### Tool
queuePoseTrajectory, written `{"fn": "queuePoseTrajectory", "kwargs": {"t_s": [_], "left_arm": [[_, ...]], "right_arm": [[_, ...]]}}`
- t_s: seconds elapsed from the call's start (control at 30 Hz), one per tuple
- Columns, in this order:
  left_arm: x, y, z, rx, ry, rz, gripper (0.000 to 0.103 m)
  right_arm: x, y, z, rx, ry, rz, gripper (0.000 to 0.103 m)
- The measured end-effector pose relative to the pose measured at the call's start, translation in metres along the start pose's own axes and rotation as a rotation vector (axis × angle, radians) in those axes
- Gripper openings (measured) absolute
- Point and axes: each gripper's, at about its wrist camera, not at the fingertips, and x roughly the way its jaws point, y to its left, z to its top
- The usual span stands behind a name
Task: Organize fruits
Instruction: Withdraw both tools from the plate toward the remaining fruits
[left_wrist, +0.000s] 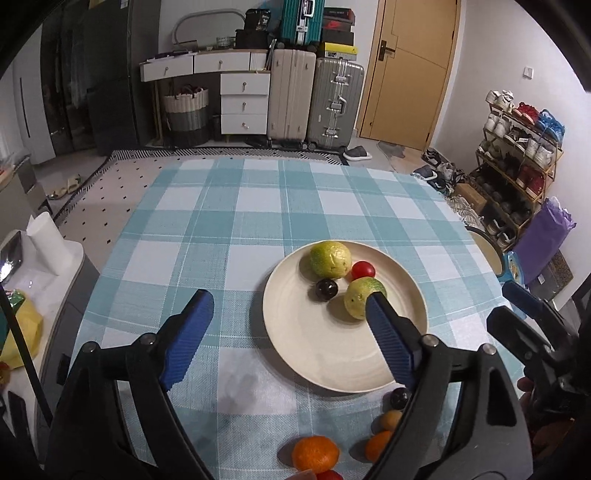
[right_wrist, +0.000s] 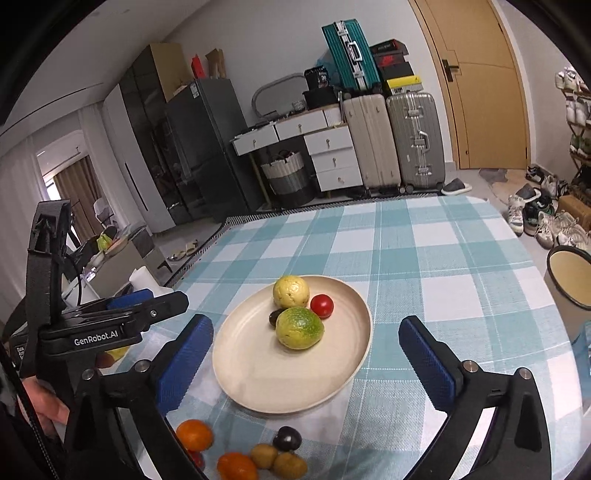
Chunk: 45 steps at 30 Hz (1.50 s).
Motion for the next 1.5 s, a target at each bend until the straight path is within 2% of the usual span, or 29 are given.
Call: {"fn": "queuePoseTrajectory", "kwargs": {"t_s": [0.13, 0.27, 0.4, 0.57, 0.9, 1.2, 1.5], "left_arm": [[-0.014, -0.006, -0.003, 0.020, -0.022, 0.022, 0.090], [-0.029, -0.010, -0.011, 0.021, -0.043, 0.041, 0.101], [-0.040, -0.011, -0.020, 0.024, -0.051, 0.054, 0.102], [-0.052, -0.010, -0.036, 0.034, -0.043, 0.030, 0.102], [-0.069, -0.003, -0.065, 0.023, -0.042, 0.011, 0.102], [-0.063, 0.006, -0.102, 0.002, 0.025, -0.015, 0.102], [-0.049, 0.008, -0.131, 0.010, 0.094, -0.030, 0.102]], "right_arm": [[-0.016, 0.007, -0.004, -0.014, -0.035, 0.014, 0.103], [-0.030, 0.016, -0.010, -0.054, -0.062, 0.004, 0.103], [-0.045, 0.022, -0.016, -0.076, -0.099, -0.009, 0.103], [-0.059, 0.023, -0.024, -0.071, -0.116, -0.008, 0.103], [-0.077, 0.030, -0.048, -0.077, -0.109, 0.017, 0.103], [-0.086, 0.034, -0.066, -0.083, -0.086, 0.022, 0.103], [-0.085, 0.043, -0.086, -0.129, -0.041, -0.031, 0.103]]}}
